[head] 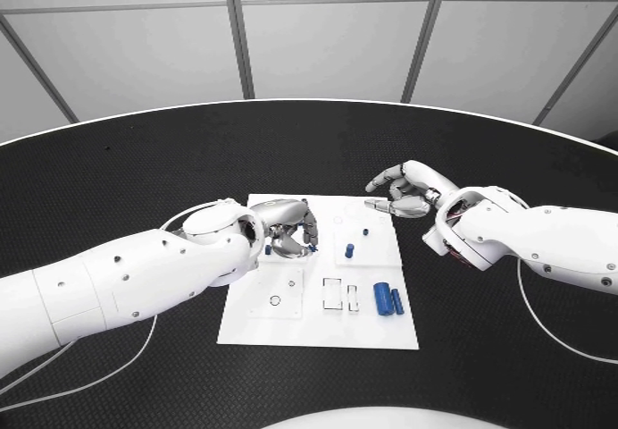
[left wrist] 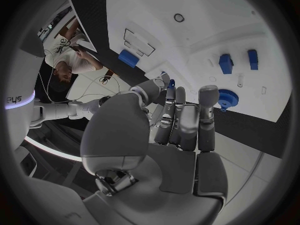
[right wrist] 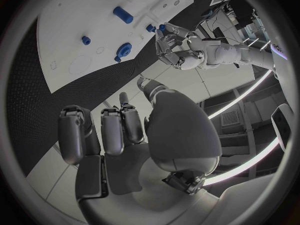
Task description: Assemble the parts on the task board
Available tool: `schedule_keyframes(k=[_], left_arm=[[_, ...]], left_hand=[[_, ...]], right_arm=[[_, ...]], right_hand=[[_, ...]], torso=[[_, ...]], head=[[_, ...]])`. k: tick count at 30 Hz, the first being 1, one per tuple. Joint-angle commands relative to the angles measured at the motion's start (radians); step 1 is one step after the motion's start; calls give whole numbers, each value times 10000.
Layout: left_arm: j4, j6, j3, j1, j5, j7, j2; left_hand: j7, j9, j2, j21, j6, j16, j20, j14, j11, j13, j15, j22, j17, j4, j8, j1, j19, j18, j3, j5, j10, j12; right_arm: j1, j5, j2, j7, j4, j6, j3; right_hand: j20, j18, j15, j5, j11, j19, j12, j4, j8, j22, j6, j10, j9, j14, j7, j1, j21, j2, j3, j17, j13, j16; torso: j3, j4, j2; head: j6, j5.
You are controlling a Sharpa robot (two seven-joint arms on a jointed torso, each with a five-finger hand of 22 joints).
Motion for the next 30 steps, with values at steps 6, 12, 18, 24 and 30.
schedule_keyframes(k=[6, 12, 18, 24, 30], left_arm=[[-98, 106, 318, 129, 641, -77, -299], [-523, 159, 398, 196, 1290, -2, -338], [-1052, 155, 415, 211, 1808, 179, -209], [-1669, 125, 419, 211, 2288, 465, -40], [-2144, 39, 418, 179, 2549, 820, 115]], left_hand=[[11, 20, -1, 32, 59, 59, -5, 46, -12, -15, 8, -22, -40, 100, -2, -129, 82, -191, -1, -40, 48, -17], [4, 22, -11, 49, 59, 65, -6, 78, -12, -18, 8, 6, 42, 117, -5, -143, 101, -198, -18, -40, 44, -16], [3, 23, -12, 47, 57, 66, -7, 83, -13, -19, 8, 2, 55, 121, -6, -146, 100, -197, -21, -41, 43, -16], [2, 25, 9, 36, 55, 66, -9, 80, -14, -21, 8, -14, 38, 141, -10, -148, 94, -194, -22, -43, 41, -15], [2, 25, 27, 17, 47, 65, -11, 73, -16, -25, 7, -43, 18, 150, -16, -139, 78, -187, -18, -44, 32, -18]], right_arm=[[-1, 0, 16, 8, -35, 2, 0], [-2, 0, 19, 7, -48, 1, 0], [-2, 0, 26, 8, -51, -2, 0], [-2, 0, 31, 8, -40, -8, 0], [-2, 0, 28, 7, -18, -11, 0]], right_hand=[[-64, 160, -74, 44, 2, 502, 38, 13, 32, 1655, 45, 59, -10, 591, -13, 19, -37, 11, 58, 711, 803, -5], [-64, 160, -74, 44, 2, 502, 38, 13, 32, 1655, 45, 59, -10, 591, -13, 19, -37, 11, 58, 711, 803, -5], [-64, 160, -74, 44, 2, 502, 38, 13, 32, 1655, 45, 59, -10, 591, -13, 19, -37, 11, 58, 711, 803, -5], [-64, 160, -74, 44, 2, 502, 38, 13, 32, 1655, 45, 59, -10, 591, -13, 19, -37, 11, 58, 711, 803, -5], [-64, 160, -74, 44, 2, 502, 38, 13, 32, 1655, 45, 59, -10, 591, -13, 19, -37, 11, 58, 711, 803, -5]], torso=[[12, -5, 2], [10, -23, 35], [2, -29, 44], [1, -26, 48], [-17, -27, 67]], head=[[80, 126], [152, 163], [134, 188], [126, 152], [112, 104]])
